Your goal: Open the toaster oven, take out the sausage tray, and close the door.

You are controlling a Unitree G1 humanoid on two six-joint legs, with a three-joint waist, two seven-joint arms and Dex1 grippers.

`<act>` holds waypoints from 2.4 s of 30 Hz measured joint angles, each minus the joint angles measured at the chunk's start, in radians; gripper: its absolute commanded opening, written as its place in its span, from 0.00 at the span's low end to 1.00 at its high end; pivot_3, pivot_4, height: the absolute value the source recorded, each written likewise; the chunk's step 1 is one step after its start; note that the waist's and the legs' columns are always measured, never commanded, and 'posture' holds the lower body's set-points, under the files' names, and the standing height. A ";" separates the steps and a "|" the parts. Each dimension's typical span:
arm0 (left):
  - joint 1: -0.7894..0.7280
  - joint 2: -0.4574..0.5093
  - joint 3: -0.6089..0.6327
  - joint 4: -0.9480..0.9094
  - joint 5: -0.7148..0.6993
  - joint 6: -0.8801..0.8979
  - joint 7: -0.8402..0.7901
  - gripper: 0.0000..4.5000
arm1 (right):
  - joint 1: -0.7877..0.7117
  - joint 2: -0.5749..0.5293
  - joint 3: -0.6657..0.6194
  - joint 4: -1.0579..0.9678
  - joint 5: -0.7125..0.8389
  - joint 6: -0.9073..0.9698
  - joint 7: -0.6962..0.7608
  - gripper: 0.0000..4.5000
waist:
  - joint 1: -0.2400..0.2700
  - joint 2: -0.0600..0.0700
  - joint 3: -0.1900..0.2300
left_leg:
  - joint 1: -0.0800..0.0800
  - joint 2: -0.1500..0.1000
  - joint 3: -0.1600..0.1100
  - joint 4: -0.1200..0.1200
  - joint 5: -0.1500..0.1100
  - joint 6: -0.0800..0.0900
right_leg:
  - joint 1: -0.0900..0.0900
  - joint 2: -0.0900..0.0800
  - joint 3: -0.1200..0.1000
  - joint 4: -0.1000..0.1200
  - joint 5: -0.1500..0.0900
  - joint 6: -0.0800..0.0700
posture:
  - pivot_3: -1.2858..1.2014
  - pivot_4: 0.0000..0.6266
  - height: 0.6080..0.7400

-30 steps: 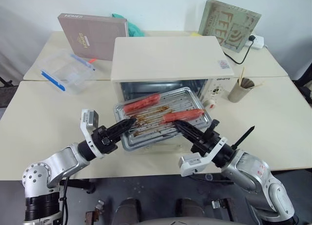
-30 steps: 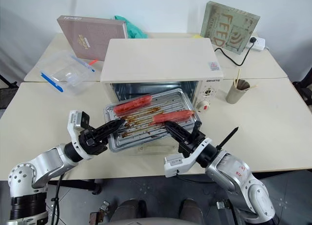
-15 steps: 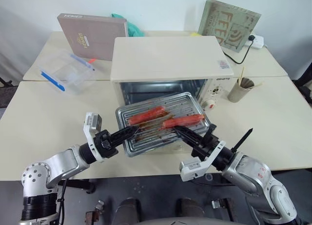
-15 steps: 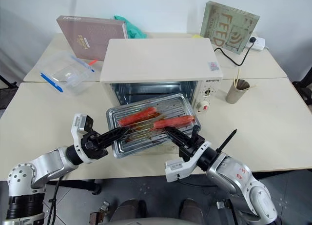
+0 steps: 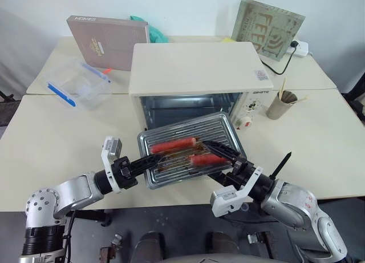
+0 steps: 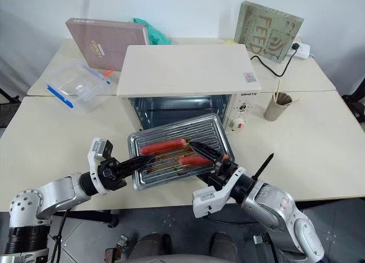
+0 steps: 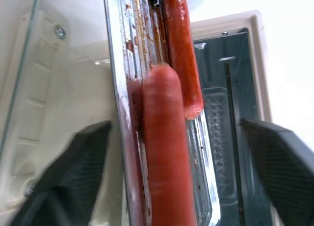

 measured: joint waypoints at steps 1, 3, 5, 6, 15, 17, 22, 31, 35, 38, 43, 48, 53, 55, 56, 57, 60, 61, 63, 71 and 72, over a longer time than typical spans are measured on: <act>0.000 0.000 -0.001 0.000 0.000 0.000 0.003 0.00 | 0.000 -0.001 0.000 0.000 0.002 0.001 0.003 0.99 | 0.000 0.000 0.000 | 0.000 0.000 0.000 0.000 0.000 0.000 | 0.000 0.000 0.000 0.000 0.000 0.000 | 0.52 0.24 1.00; 0.000 0.000 -0.003 0.002 0.000 0.001 0.013 0.00 | 0.000 -0.002 -0.001 -0.001 0.011 0.005 0.010 0.99 | 0.000 0.000 0.000 | 0.000 0.000 0.000 0.000 0.000 0.000 | 0.000 0.000 0.000 0.000 0.000 0.000 | 0.52 0.24 1.00; 0.000 0.000 -0.005 0.008 0.000 0.003 0.026 0.00 | 0.000 -0.005 -0.004 -0.004 0.016 0.013 0.016 0.99 | 0.000 0.000 0.000 | 0.000 0.000 0.000 0.000 0.000 0.000 | 0.000 0.000 0.000 0.000 0.000 0.000 | 0.52 0.24 1.00; 0.000 -0.001 -0.005 0.014 0.000 0.004 0.033 0.00 | 0.000 -0.007 -0.006 -0.010 0.021 0.014 0.017 0.99 | 0.000 0.000 0.000 | 0.000 0.000 0.000 0.000 0.000 0.000 | 0.000 0.000 0.000 0.000 0.000 0.000 | 0.52 0.24 1.00; -0.001 -0.034 0.014 0.037 -0.002 0.005 0.090 0.00 | 0.010 -0.025 -0.040 -0.015 0.059 0.041 0.041 0.99 | 0.001 0.000 0.000 | 0.000 0.000 0.000 0.000 0.000 0.000 | 0.000 0.000 0.000 -0.001 0.000 0.000 | 0.52 0.24 1.00; 0.001 -0.024 0.028 0.037 -0.003 0.012 0.086 0.00 | 0.009 -0.028 -0.045 -0.015 0.074 0.043 0.044 0.99 | 0.000 0.000 0.000 | 0.000 0.000 0.000 -0.001 0.000 0.000 | 0.000 0.000 0.000 -0.001 0.000 0.000 | 0.52 0.24 1.00; 0.017 0.067 0.090 0.084 -0.005 0.055 0.013 0.00 | -0.014 -0.043 -0.055 -0.018 0.184 0.071 0.079 0.99 | -0.004 0.000 0.000 | 0.000 0.000 0.000 -0.003 0.000 0.000 | -0.001 0.001 0.000 -0.001 0.000 0.000 | 0.52 0.24 1.00; 0.118 0.296 0.148 0.220 0.003 0.146 -0.136 0.00 | -0.040 -0.153 -0.098 -0.033 0.475 0.244 0.288 0.99 | 0.002 0.001 0.001 | 0.000 0.000 0.000 -0.010 0.000 0.000 | -0.002 0.001 0.000 -0.007 0.000 0.000 | 0.52 0.24 1.00; 0.136 0.327 0.148 0.230 0.003 0.166 -0.179 0.00 | -0.014 -0.205 -0.141 -0.032 0.571 0.277 0.339 0.99 | 0.001 0.001 0.001 | 0.000 0.000 0.001 -0.010 0.000 0.000 | -0.002 0.001 0.000 -0.007 0.000 0.000 | 0.52 0.24 1.00; 0.149 0.332 0.150 0.231 0.003 0.167 -0.189 0.00 | 0.005 -0.244 -0.164 -0.002 0.605 0.273 0.362 0.99 | 0.000 0.001 0.001 | 0.000 0.000 0.001 -0.010 0.000 0.000 | -0.002 0.001 0.000 -0.007 0.000 0.000 | 0.52 0.24 1.00; 0.168 0.333 0.188 0.253 0.003 0.164 -0.198 0.00 | 0.007 -0.272 -0.205 0.061 0.656 0.296 0.373 0.99 | 0.000 0.001 0.001 | 0.000 0.000 0.001 -0.010 0.000 0.000 | -0.002 0.001 0.000 -0.007 0.000 0.000 | 0.52 0.24 1.00; 0.221 0.333 0.256 0.259 0.003 0.159 -0.211 0.00 | 0.029 -0.300 -0.243 0.087 0.733 0.341 0.410 0.99 | -0.001 0.001 0.001 | 0.000 0.000 0.001 -0.011 0.000 0.000 | -0.003 0.001 0.000 -0.008 0.000 0.000 | 0.52 0.24 1.00; 0.340 0.291 0.358 0.181 0.003 0.134 -0.220 0.00 | 0.035 -0.331 -0.277 0.190 0.776 0.356 0.438 0.99 | -0.002 0.001 0.001 | 0.000 0.000 0.002 -0.010 0.000 0.000 | -0.002 0.000 0.001 -0.008 0.000 0.000 | 0.52 0.24 1.00; 0.396 0.263 0.389 0.138 0.002 0.115 -0.225 0.00 | 0.031 -0.335 -0.276 0.223 0.786 0.343 0.449 0.99 | -0.002 0.001 0.001 | 0.000 0.000 0.002 -0.010 0.000 0.000 | -0.002 0.000 0.001 -0.008 0.000 0.000 | 0.52 0.24 1.00; 0.417 0.253 0.399 0.122 0.002 0.104 -0.225 0.00 | 0.028 -0.339 -0.276 0.239 0.785 0.335 0.451 0.99 | -0.002 0.001 0.001 | 0.000 0.000 0.002 -0.010 0.000 0.000 | -0.002 0.000 0.001 -0.008 0.000 0.000 | 0.52 0.24 1.00; 0.444 0.245 0.407 0.104 0.002 0.094 -0.225 0.00 | 0.024 -0.344 -0.275 0.258 0.785 0.326 0.453 0.99 | -0.002 0.001 0.001 | 0.000 0.000 0.002 -0.010 0.000 0.000 | -0.002 0.000 0.001 -0.008 0.000 0.000 | 0.52 0.24 1.00; 0.528 0.223 0.460 0.062 0.003 0.075 -0.233 0.00 | -0.012 -0.349 -0.269 0.318 0.785 0.303 0.459 0.99 | -0.004 0.001 0.001 | 0.000 0.001 0.002 -0.010 0.000 0.000 | -0.002 0.000 0.001 -0.009 0.000 0.000 | 0.52 0.24 1.00; 0.558 0.218 0.482 0.049 0.003 0.070 -0.240 0.00 | -0.025 -0.350 -0.266 0.342 0.785 0.295 0.460 0.99 | -0.003 0.001 0.001 | 0.000 0.001 0.002 -0.010 0.000 0.000 | -0.002 0.000 0.001 -0.009 0.000 0.000 | 0.52 0.24 1.00; 0.602 0.209 0.516 0.024 0.002 0.061 -0.252 0.00 | -0.038 -0.350 -0.260 0.377 0.784 0.283 0.460 0.99 | -0.003 0.001 0.001 | 0.000 0.001 0.002 -0.010 0.000 0.000 | -0.002 0.000 0.001 -0.010 0.000 -0.001 | 0.52 0.24 1.00; 0.739 0.124 0.650 -0.062 0.002 -0.018 -0.276 0.00 | -0.116 -0.350 -0.178 0.518 0.762 0.237 0.468 0.71 | 0.000 0.001 0.001 | 0.000 0.001 0.002 -0.008 -0.001 0.001 | -0.002 0.000 0.001 -0.013 -0.001 -0.001 | 0.52 0.24 1.00; 0.749 0.117 0.655 -0.075 0.002 -0.027 -0.276 0.00 | -0.122 -0.350 -0.172 0.529 0.762 0.231 0.468 0.63 | 0.000 0.001 0.001 | 0.000 0.001 0.002 -0.008 -0.001 0.001 | -0.002 0.000 0.001 -0.013 -0.001 -0.001 | 0.52 0.24 1.00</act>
